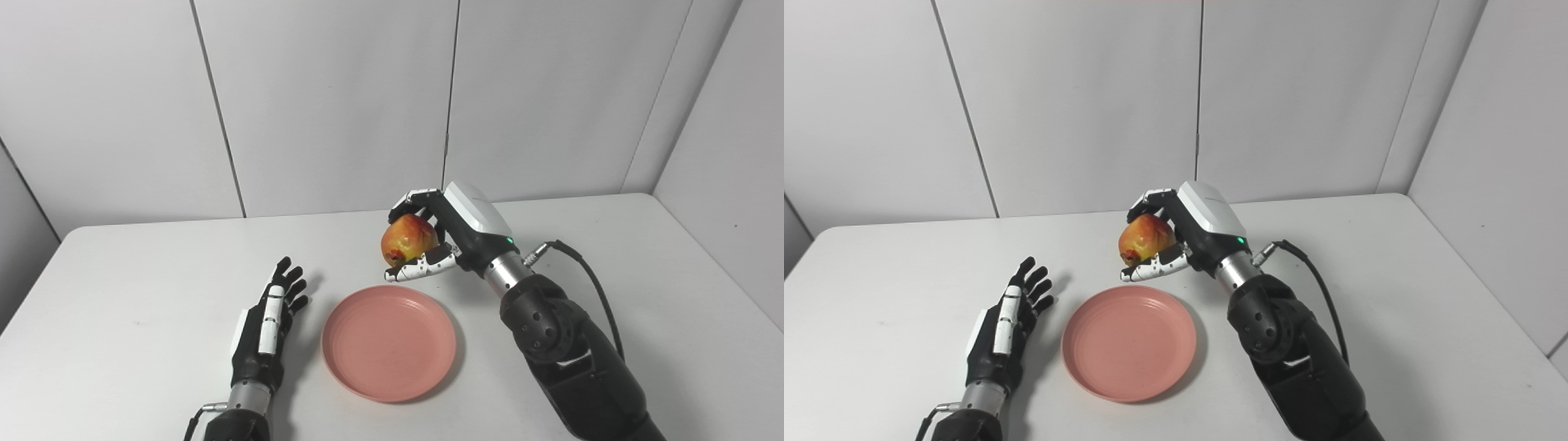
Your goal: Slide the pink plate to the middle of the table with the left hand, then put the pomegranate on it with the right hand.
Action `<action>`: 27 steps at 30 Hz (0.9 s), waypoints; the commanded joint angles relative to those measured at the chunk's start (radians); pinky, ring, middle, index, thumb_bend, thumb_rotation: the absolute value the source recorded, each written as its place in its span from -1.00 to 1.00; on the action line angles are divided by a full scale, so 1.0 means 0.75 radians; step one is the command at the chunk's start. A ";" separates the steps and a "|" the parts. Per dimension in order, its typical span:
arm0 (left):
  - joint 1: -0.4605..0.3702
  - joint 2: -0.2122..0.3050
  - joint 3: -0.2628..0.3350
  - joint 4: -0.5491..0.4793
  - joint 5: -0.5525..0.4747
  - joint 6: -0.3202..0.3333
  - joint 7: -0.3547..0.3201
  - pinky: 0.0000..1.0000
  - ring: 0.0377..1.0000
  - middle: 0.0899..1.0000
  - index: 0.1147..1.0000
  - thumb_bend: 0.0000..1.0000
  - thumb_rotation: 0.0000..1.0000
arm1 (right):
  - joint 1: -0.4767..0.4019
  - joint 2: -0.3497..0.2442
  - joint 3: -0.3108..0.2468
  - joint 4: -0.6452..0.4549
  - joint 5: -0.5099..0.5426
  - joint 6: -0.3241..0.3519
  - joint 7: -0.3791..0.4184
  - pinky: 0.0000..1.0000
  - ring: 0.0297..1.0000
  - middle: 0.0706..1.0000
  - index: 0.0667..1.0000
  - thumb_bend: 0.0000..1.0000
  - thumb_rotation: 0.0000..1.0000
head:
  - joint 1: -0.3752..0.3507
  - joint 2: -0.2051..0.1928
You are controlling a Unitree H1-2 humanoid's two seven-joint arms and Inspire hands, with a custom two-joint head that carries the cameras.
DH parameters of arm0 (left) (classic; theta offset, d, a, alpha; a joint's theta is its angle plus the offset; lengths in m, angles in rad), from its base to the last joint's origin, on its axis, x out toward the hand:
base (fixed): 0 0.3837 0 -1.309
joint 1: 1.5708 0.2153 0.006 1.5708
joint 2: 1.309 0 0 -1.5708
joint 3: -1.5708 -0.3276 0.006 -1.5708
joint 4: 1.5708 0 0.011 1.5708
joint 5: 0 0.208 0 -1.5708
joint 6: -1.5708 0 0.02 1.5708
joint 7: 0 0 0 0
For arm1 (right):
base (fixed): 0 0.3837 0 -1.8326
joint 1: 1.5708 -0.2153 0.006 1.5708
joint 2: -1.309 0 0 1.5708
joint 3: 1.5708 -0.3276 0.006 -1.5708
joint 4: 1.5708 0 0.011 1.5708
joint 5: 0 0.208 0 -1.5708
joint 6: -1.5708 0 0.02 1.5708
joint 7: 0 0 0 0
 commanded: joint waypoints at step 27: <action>-0.034 -0.090 -0.028 -0.006 0.109 0.029 0.118 0.75 0.82 0.84 0.82 -0.24 1.00 | 0.085 0.046 0.171 0.036 -0.092 -0.121 0.056 -0.55 -0.45 -0.36 -0.11 -0.03 -0.91 | 0.123 0.084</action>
